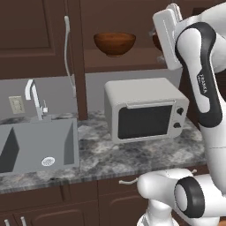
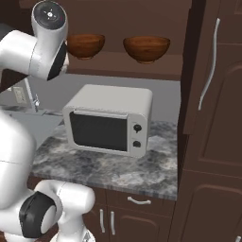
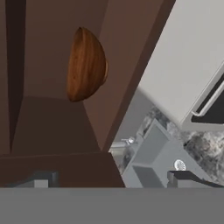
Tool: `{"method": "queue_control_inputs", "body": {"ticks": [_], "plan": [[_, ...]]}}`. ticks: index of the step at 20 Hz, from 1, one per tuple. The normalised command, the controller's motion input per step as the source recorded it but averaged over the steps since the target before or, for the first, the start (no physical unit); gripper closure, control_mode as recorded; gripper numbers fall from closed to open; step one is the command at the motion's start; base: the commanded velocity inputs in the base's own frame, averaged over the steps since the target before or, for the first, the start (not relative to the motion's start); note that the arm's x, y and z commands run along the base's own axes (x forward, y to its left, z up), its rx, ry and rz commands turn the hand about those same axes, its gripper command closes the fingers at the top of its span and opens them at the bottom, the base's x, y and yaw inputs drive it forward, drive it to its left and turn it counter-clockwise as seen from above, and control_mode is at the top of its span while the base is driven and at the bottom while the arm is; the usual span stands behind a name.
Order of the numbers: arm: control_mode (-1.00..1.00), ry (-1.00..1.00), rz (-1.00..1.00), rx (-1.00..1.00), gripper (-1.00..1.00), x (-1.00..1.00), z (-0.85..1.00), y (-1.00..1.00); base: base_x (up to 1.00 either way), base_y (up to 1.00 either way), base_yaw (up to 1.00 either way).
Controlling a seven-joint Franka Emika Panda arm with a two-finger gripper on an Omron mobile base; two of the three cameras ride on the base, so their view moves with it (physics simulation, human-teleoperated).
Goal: Move the bowls from the cabinet to the plates on the dining table.
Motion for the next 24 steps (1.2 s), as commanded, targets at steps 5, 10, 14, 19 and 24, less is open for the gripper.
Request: {"method": "queue_control_inputs", "body": {"ticks": [5, 10, 14, 19, 24], "plan": [[-1.00, -0.13, -0.02, -0.04, -1.00, 0.29, -0.14, 0.00, 0.00, 0.00, 0.00], [-1.00, -0.05, 0.00, -0.02, -1.00, 0.51, -0.02, 0.00, 0.00, 0.00, 0.00], [-1.00, 0.01, 0.00, 0.00, -1.00, 0.63, 0.00, -0.02, 0.00, 0.00, 0.00], [-1.00, 0.06, 0.00, 0.00, -1.00, 0.64, 0.00, -0.02, 0.00, 0.00, 0.00], [-1.00, 0.04, 0.00, 0.00, -1.00, 0.60, 0.00, 0.00, 0.00, 0.00, 0.00]]}}
